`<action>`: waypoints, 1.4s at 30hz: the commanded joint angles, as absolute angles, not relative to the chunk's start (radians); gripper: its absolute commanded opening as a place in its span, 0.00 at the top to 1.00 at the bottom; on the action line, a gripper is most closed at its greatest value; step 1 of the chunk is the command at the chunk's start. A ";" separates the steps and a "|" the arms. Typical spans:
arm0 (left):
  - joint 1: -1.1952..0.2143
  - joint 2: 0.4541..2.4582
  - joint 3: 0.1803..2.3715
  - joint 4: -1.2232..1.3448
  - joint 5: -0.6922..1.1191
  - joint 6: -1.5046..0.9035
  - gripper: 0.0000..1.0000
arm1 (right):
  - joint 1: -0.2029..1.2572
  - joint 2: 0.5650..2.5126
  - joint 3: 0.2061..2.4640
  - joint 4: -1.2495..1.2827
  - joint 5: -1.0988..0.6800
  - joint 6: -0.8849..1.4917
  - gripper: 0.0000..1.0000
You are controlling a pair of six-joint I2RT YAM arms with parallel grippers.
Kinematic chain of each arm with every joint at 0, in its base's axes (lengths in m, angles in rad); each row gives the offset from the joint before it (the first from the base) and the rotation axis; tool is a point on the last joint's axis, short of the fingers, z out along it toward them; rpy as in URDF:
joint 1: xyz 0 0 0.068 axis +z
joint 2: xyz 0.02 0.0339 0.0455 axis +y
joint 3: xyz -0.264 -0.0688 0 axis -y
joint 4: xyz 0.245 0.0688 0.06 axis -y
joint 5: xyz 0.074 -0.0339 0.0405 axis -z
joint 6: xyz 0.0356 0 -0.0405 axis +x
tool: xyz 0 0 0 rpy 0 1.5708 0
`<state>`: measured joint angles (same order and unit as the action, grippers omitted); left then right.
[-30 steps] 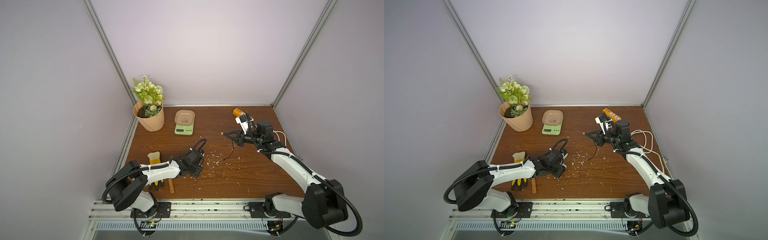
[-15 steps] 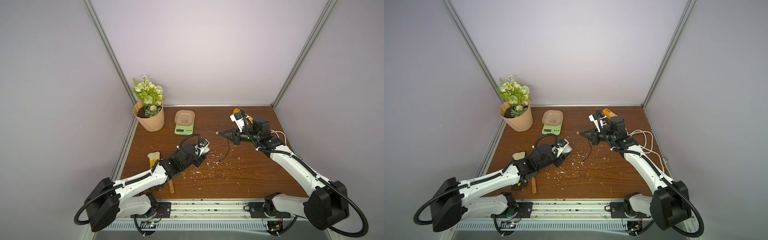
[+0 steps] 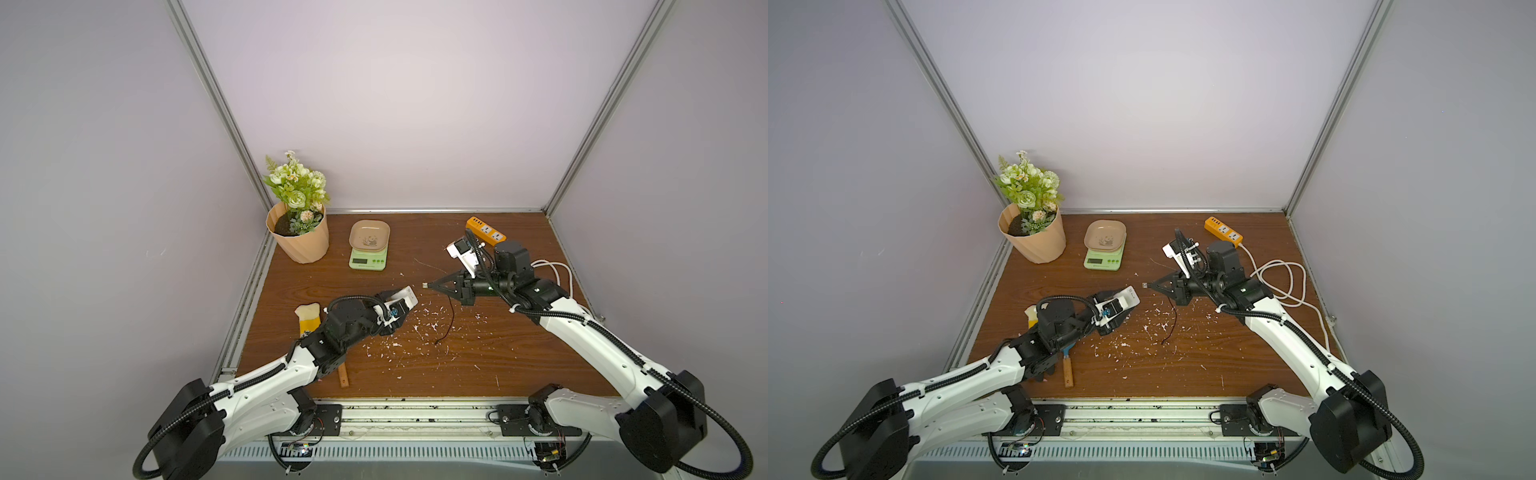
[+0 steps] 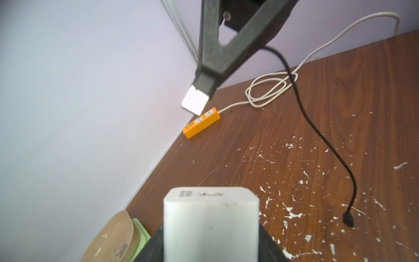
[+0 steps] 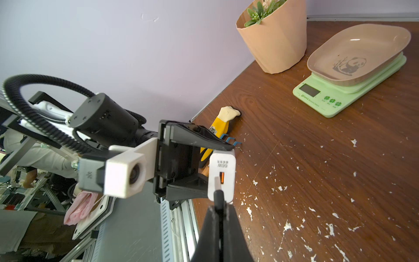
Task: Charge the electronic scale
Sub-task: Insert the charging cable into the plug.
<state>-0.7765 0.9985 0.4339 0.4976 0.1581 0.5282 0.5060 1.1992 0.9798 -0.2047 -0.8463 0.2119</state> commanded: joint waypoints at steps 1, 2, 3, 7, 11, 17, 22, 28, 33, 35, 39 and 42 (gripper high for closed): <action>-0.766 0.967 0.437 0.561 0.218 0.643 0.69 | 0.547 1.181 1.029 -0.236 -0.827 0.162 1.00; -0.766 0.965 0.439 0.557 0.220 0.650 0.69 | 0.560 1.180 1.026 -0.238 -0.823 0.156 1.00; -0.767 0.965 0.439 0.557 0.219 0.652 0.69 | 0.572 1.178 1.025 -0.240 -0.817 0.150 1.00; -0.767 0.949 0.434 0.552 0.242 0.657 0.69 | 0.614 1.180 1.028 -0.252 -0.784 0.134 1.00; -0.767 0.938 0.431 0.542 0.246 0.660 0.69 | 0.631 1.191 1.031 -0.252 -0.759 0.138 1.00; -0.767 0.918 0.423 0.533 0.247 0.664 0.68 | 0.643 1.213 1.056 -0.297 -0.699 0.129 1.00; -0.766 0.911 0.424 0.520 0.252 0.671 0.68 | 0.645 1.212 1.065 -0.304 -0.690 0.135 1.00; -0.767 0.920 0.429 0.518 0.256 0.677 0.67 | 0.653 1.221 1.068 -0.308 -0.690 0.143 1.00; -0.767 0.944 0.436 0.526 0.230 0.687 0.68 | 0.661 1.238 1.070 -0.317 -0.703 0.135 1.00; -0.766 0.950 0.439 0.524 0.222 0.693 0.68 | 0.665 1.251 1.080 -0.330 -0.700 0.125 1.00; -0.766 0.962 0.450 0.509 0.216 0.703 0.68 | 0.666 1.269 1.084 -0.339 -0.692 0.121 1.00; -0.767 0.964 0.454 0.504 0.210 0.713 0.68 | 0.666 1.286 1.097 -0.356 -0.664 0.124 1.00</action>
<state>-0.7715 0.9672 0.4236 0.4664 0.2008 0.6785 0.6563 1.2743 1.0489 -0.3389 -0.6834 0.1532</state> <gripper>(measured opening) 0.550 0.071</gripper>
